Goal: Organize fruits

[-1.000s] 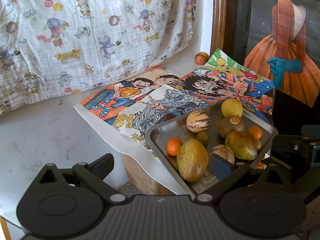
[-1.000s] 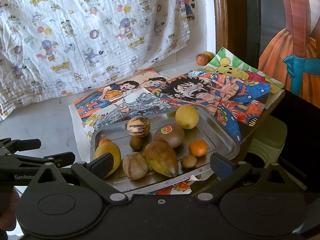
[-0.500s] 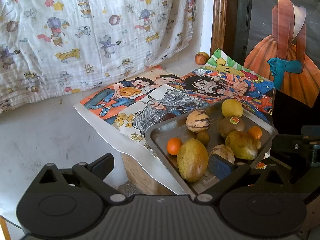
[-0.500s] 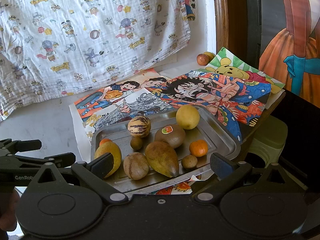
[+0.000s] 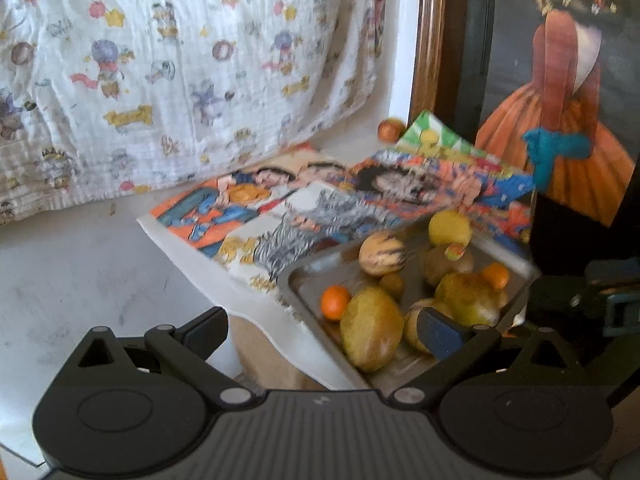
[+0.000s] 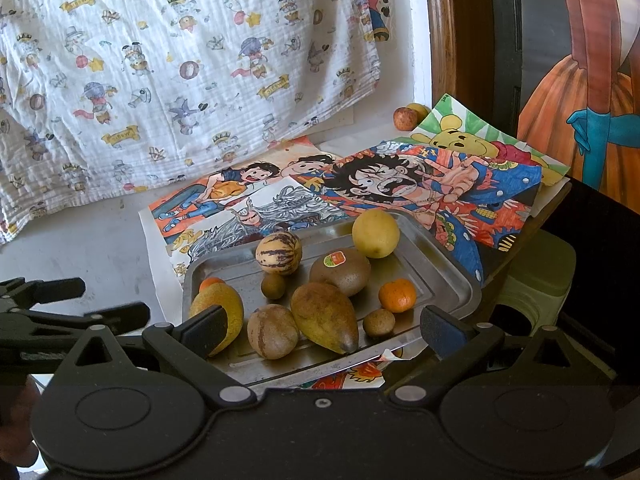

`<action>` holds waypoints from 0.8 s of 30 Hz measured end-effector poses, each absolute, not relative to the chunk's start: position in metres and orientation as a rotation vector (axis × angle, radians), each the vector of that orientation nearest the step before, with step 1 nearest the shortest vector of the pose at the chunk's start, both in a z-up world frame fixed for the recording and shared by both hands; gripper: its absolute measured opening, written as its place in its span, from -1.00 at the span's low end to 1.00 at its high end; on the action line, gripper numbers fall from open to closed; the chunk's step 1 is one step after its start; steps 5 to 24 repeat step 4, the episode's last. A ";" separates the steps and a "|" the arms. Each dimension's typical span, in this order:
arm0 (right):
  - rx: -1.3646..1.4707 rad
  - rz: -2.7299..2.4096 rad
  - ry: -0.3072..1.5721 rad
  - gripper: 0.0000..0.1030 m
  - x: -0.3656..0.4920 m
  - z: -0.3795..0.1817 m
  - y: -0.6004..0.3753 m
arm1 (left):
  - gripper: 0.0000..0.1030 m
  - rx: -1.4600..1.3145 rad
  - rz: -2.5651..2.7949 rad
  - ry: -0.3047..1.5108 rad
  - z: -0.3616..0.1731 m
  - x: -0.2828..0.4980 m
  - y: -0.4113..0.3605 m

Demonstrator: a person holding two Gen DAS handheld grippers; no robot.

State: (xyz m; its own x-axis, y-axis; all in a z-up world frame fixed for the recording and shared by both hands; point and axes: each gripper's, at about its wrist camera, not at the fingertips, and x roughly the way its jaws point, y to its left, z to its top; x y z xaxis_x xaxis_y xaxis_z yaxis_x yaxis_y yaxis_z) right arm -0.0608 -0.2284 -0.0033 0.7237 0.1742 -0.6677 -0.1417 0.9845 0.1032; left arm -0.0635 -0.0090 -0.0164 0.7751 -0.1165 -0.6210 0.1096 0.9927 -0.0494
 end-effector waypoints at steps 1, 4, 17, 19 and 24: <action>0.046 0.174 0.742 0.99 -0.061 -0.003 -0.228 | 0.99 -0.017 -0.120 0.655 -0.015 -0.066 -0.009; 0.051 0.173 0.743 0.99 -0.061 -0.004 -0.227 | 0.99 -0.039 -0.114 0.644 -0.011 -0.065 -0.007; 0.051 0.173 0.743 0.99 -0.061 -0.004 -0.227 | 0.99 -0.039 -0.114 0.644 -0.011 -0.065 -0.007; 0.051 0.173 0.743 0.99 -0.061 -0.004 -0.227 | 0.99 -0.039 -0.114 0.644 -0.011 -0.065 -0.007; 0.051 0.173 0.743 0.99 -0.061 -0.004 -0.227 | 0.99 -0.039 -0.114 0.644 -0.011 -0.065 -0.007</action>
